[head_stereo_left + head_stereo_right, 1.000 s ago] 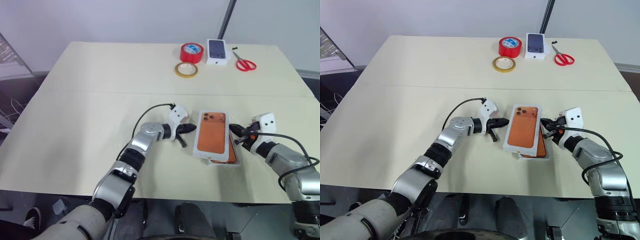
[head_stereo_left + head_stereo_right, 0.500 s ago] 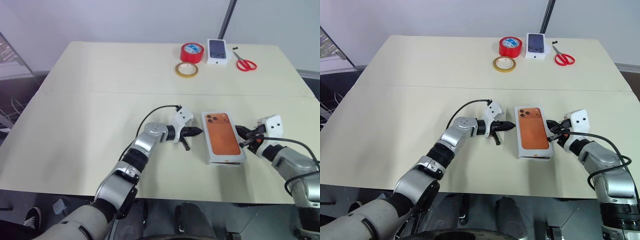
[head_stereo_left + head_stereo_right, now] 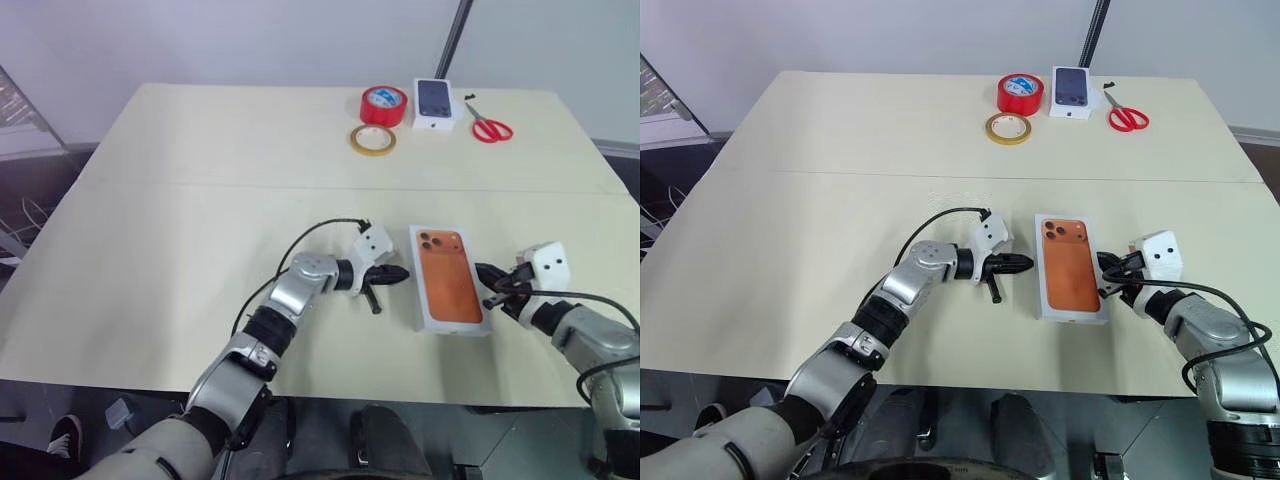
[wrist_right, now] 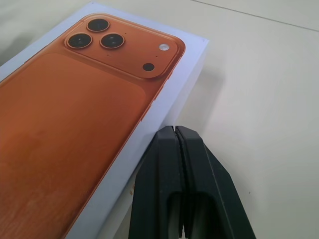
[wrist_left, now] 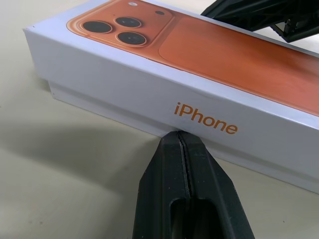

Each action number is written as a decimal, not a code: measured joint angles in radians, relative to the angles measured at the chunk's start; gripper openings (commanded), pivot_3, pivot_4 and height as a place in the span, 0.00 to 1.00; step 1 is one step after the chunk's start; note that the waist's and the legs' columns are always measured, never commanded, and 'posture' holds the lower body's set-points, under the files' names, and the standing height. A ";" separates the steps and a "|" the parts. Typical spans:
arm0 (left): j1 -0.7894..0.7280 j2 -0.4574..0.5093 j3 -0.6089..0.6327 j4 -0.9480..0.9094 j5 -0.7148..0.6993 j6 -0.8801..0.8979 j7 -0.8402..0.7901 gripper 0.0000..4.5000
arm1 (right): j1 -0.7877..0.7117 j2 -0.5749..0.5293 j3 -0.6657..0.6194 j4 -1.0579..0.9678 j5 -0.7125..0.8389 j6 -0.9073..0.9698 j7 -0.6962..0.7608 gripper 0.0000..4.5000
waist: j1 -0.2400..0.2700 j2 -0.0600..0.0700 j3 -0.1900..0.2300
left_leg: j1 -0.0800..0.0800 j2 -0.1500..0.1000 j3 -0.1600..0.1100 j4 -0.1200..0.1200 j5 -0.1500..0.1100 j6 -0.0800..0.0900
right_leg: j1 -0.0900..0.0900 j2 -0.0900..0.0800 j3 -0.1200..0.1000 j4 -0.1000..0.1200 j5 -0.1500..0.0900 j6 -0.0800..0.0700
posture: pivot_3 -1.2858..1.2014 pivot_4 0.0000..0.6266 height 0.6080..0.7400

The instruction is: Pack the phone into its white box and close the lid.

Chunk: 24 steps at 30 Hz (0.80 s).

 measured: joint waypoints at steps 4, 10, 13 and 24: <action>0.004 0.010 -0.008 -0.009 0.005 -0.006 0.007 0.00 | 0.001 -0.008 0.024 0.004 -0.062 -0.024 0.015 0.01 | 0.000 0.000 0.000 | 0.000 0.000 0.000 0.000 0.000 0.000 | 0.000 0.000 0.000 0.000 0.000 0.000 | 0.52 0.24 1.00; -0.007 -0.002 0.063 -0.018 -0.054 0.021 0.019 0.00 | -0.074 0.020 -0.023 0.030 -0.028 -0.029 0.017 0.01 | -0.001 0.000 0.000 | 0.000 0.000 0.000 0.000 0.000 0.000 | -0.001 0.000 0.000 0.001 0.000 0.000 | 0.52 0.24 1.00; -0.079 -0.016 0.111 -0.017 -0.107 0.050 0.005 0.00 | -0.098 0.020 -0.047 0.024 0.010 -0.043 0.054 0.01 | 0.003 0.000 0.000 | 0.000 0.000 0.000 0.001 0.000 0.000 | 0.000 0.000 -0.001 0.001 0.000 0.000 | 0.52 0.24 1.00; -0.188 -0.095 0.087 0.178 -0.061 -0.088 0.034 0.00 | -0.067 0.032 -0.003 -0.027 0.059 -0.013 0.135 0.01 | -0.002 0.000 0.000 | 0.000 0.000 0.000 0.001 0.000 0.000 | 0.000 0.001 0.000 0.001 0.000 0.001 | 0.52 0.24 1.00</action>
